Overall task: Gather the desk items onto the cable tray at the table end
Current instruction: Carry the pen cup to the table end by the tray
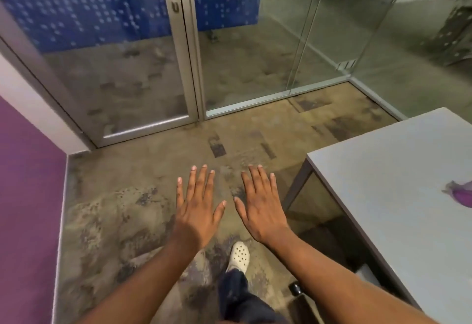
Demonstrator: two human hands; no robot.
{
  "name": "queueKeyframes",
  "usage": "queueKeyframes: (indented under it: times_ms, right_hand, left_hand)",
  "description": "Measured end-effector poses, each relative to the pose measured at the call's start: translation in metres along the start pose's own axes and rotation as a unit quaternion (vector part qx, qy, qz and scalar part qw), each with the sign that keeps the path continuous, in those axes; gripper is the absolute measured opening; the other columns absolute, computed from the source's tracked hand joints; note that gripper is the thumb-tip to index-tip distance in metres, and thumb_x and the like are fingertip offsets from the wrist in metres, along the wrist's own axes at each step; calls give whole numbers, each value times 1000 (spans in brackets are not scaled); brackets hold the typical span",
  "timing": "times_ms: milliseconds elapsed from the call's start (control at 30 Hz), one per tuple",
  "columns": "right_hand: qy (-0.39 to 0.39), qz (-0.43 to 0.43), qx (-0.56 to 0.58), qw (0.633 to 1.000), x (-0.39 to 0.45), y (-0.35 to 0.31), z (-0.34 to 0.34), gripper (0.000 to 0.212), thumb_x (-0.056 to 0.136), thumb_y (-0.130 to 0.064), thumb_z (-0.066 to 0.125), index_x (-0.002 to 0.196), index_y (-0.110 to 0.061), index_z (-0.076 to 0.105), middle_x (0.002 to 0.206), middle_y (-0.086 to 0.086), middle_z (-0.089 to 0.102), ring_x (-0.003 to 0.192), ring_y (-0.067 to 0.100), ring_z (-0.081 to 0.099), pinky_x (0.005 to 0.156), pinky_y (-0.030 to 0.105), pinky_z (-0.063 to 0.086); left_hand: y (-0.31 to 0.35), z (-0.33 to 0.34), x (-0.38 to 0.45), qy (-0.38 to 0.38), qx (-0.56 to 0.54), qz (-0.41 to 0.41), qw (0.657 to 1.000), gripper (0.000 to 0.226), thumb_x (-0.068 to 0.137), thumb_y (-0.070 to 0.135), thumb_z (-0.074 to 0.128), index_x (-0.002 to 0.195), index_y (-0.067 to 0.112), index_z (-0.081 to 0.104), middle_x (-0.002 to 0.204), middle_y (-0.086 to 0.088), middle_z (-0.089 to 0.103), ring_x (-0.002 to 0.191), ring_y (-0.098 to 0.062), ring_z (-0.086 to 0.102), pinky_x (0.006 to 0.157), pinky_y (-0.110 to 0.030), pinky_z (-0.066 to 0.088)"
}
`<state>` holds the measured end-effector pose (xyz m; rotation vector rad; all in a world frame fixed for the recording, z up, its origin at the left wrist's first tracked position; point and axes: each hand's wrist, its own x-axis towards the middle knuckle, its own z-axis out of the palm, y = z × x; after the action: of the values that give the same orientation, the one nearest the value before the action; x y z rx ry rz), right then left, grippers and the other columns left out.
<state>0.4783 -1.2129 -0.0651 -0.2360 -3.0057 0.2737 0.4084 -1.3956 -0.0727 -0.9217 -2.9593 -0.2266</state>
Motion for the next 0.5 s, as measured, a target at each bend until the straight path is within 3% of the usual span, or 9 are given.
queueKeyframes:
  times_ms: [100, 200, 267, 400, 500]
  right_hand:
    - [-9, 23, 4, 1000, 56, 24, 6, 70, 110, -52, 28, 166, -11, 22, 175, 15, 11, 164, 31, -3, 131, 54, -3]
    - [-12, 37, -1, 999, 109, 44, 6, 73, 109, -54, 21, 166, -9, 18, 176, 16, 6, 163, 31, -8, 130, 52, -8]
    - [-13, 27, -5, 1000, 148, 56, 4, 74, 108, -55, 19, 166, -9, 18, 176, 16, 7, 163, 31, -8, 131, 53, -7]
    - [-11, 26, -3, 1000, 217, 79, -3, 74, 108, -54, 22, 166, -10, 17, 176, 16, 7, 163, 32, -6, 131, 53, -4]
    - [-1, 34, -6, 999, 264, 101, -5, 73, 109, -54, 25, 166, -9, 18, 176, 16, 7, 163, 32, -6, 132, 56, 1]
  left_hand:
    - [-11, -2, 63, -5, 30, 39, 999, 80, 106, 56, 31, 168, 7, 18, 177, -15, 12, 165, -35, 1, 130, -64, 11]
    - [-20, -6, 125, 7, 43, 55, 998, 81, 105, 57, 32, 167, 6, 21, 176, -16, 15, 164, -35, 6, 129, -65, 18]
    - [-23, -8, 165, 13, 43, 62, 997, 82, 106, 58, 30, 167, 6, 18, 177, -15, 10, 165, -35, 4, 129, -64, 15]
    - [-22, -9, 237, -4, 15, 39, 999, 83, 106, 62, 17, 169, 12, -1, 178, -9, -10, 163, -28, -19, 132, -59, -1]
    - [-19, -4, 290, -5, -7, 61, 998, 80, 109, 60, 24, 169, 13, -3, 178, -7, -12, 162, -25, -24, 132, -58, -4]
